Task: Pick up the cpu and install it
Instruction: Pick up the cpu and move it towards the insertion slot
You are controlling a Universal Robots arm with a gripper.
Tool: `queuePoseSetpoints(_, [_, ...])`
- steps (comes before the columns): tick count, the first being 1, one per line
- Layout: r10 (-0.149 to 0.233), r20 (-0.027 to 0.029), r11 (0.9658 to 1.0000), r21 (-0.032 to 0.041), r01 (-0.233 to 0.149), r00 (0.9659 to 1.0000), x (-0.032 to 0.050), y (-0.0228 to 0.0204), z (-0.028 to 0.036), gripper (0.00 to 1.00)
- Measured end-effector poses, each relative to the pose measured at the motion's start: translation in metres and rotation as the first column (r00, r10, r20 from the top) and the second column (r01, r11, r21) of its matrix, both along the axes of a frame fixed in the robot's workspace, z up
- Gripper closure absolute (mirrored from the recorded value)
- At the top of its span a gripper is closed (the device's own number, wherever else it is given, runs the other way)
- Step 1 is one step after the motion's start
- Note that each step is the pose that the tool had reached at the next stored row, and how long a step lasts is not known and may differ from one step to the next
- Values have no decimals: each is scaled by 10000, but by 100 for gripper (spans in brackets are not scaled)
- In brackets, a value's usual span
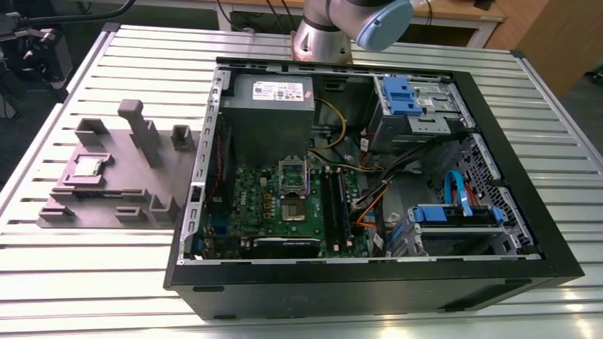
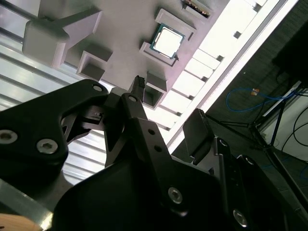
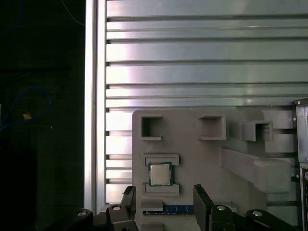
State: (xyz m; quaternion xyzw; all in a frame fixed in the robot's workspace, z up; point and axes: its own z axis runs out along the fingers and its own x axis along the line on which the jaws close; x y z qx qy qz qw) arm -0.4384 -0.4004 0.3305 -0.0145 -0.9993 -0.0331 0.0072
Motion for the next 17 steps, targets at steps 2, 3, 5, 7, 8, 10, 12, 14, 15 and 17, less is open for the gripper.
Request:
queuePoseSetpoints(2, [0, 0, 10000, 0, 0, 10000, 0, 0, 0, 41])
queuePoseSetpoints(3, [0, 1, 10000, 0, 0, 10000, 0, 0, 0, 41])
queuePoseSetpoints(5, [0, 0, 10000, 0, 0, 10000, 0, 0, -1, 41])
queuePoseSetpoints(7, [2, 3, 10000, 1, -2, 10000, 0, 0, -5, 41])
queuePoseSetpoints(8, [13, 4, 10000, 1, -13, 10000, 0, 0, -10, 41])
queuePoseSetpoints(10, [55, 0, 10000, 0, -55, 10000, 0, 0, -21, 41])
queuePoseSetpoints(12, [80, 0, 10000, 0, -80, 10000, 0, 0, -47, 41])
queuePoseSetpoints(14, [81, 0, 10000, 0, -81, 10000, 0, 0, -69, 41])
queuePoseSetpoints(15, [81, 0, 10000, 0, -81, 10000, 0, 0, -80, 41])
queuePoseSetpoints(17, [81, 0, 10000, 0, -81, 10000, 0, 0, -119, 41])
